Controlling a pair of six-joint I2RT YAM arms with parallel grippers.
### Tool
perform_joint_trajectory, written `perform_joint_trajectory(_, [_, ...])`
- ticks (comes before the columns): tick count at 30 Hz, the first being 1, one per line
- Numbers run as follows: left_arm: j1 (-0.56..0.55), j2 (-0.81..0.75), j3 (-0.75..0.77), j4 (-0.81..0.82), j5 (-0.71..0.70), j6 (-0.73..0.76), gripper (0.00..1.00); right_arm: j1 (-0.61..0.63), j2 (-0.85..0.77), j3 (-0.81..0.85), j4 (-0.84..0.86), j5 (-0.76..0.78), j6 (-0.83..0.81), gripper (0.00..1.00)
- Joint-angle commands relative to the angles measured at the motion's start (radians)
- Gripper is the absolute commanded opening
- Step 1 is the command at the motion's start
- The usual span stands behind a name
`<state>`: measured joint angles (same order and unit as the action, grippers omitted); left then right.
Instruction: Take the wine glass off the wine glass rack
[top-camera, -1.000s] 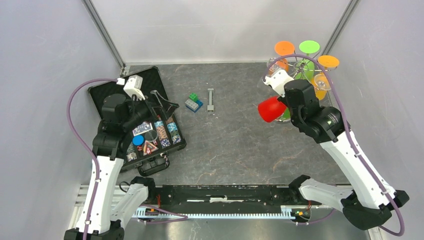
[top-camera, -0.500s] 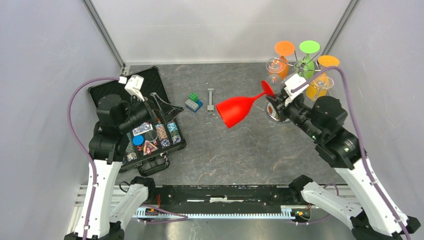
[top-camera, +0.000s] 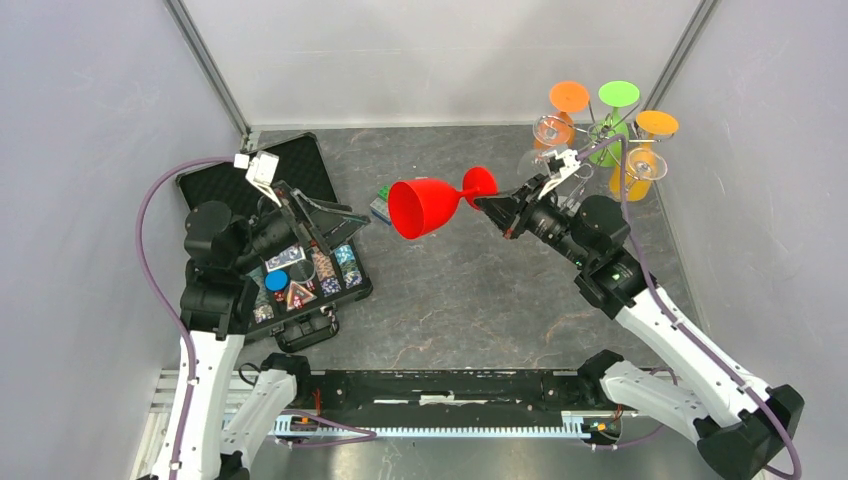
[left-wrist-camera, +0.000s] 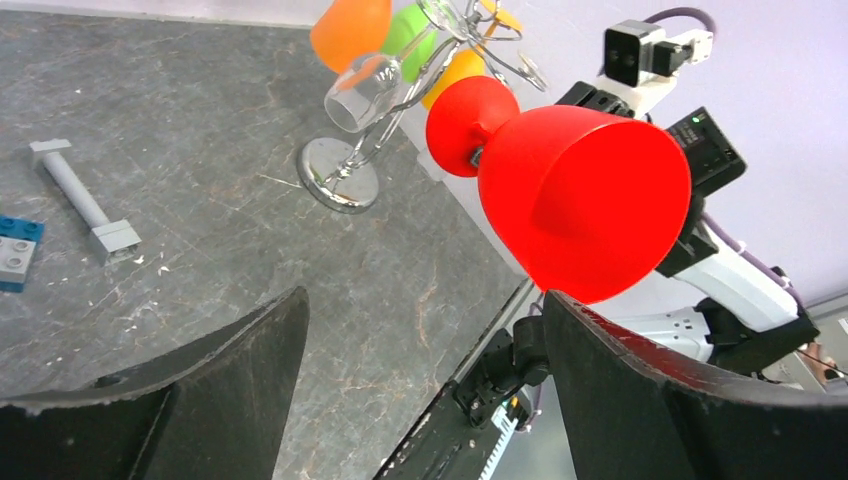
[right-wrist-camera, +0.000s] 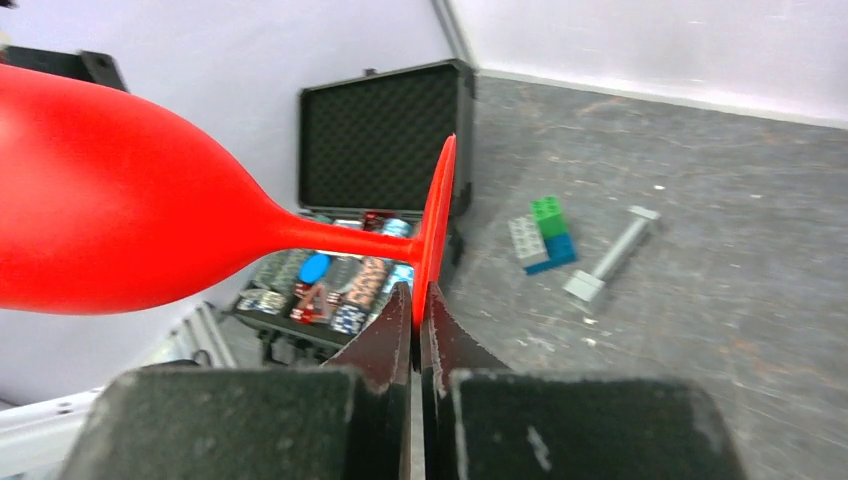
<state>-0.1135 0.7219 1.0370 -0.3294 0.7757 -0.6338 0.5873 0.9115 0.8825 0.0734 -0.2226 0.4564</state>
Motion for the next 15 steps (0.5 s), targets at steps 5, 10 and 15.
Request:
perform_joint_trajectory(5, [-0.002, -0.01, -0.031, 0.19, 0.078, -0.169, 0.87, 0.009, 0.036, -0.065, 0.32, -0.116, 0.197, 0.0])
perform_joint_trajectory(10, [-0.008, -0.026, -0.038, 0.227, 0.085, -0.201, 1.0, 0.02, 0.062, -0.081, 0.337, -0.109, 0.195, 0.0])
perform_joint_trajectory(15, [-0.023, 0.0, -0.041, 0.257, 0.073, -0.24, 1.0, 0.046, 0.083, -0.087, 0.341, -0.093, 0.167, 0.0])
